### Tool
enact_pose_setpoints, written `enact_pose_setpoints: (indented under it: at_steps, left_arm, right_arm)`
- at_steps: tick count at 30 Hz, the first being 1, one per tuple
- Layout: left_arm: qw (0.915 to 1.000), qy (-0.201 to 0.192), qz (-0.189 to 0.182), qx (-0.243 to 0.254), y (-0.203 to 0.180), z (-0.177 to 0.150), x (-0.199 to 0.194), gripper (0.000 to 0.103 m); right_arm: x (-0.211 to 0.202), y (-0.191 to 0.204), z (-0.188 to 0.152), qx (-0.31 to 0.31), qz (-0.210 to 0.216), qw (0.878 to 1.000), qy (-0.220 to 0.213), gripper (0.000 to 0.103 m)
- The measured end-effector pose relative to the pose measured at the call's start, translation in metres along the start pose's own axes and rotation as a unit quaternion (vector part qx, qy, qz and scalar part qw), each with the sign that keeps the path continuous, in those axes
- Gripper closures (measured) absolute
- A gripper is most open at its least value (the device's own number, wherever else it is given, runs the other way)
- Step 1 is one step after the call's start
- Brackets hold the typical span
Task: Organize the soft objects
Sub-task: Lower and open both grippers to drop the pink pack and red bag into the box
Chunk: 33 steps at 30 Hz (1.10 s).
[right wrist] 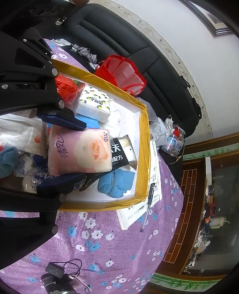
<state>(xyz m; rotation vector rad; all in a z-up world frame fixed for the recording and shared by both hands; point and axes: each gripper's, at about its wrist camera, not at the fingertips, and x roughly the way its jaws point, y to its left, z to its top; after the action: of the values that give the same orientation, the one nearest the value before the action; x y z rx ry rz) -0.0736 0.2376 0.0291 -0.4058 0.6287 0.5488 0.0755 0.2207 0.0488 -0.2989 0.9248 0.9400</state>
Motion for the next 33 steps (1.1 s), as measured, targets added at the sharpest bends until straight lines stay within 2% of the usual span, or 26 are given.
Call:
enact_pose_setpoints:
  at_steps: [11,14,21,24,33]
  left_arm:
    - [0.9998,-0.001,0.007,0.018,-0.007,0.000,0.003,0.070]
    - [0.9998,-0.002,0.003,0.018,-0.008,0.000,0.002,0.065]
    - [0.9997,-0.003,-0.006,0.024,-0.013,-0.004,-0.004,0.056]
    - [0.9997,-0.005,-0.006,0.023,-0.014,-0.004,-0.007,0.046]
    - [0.9995,-0.016,0.003,0.028,-0.022,-0.010,-0.019,0.044]
  right_arm:
    - [0.022,0.004,0.009,-0.013,-0.009,1.000,0.011,0.051]
    - [0.019,0.001,0.007,-0.004,0.000,1.000,0.012,0.049]
    - [0.003,-0.004,0.004,0.010,0.020,1.000,0.004,0.047]
    - [-0.006,-0.004,0.002,0.015,0.026,1.000,-0.002,0.043]
    - [-0.040,-0.008,-0.015,0.021,0.034,0.999,-0.029,0.040]
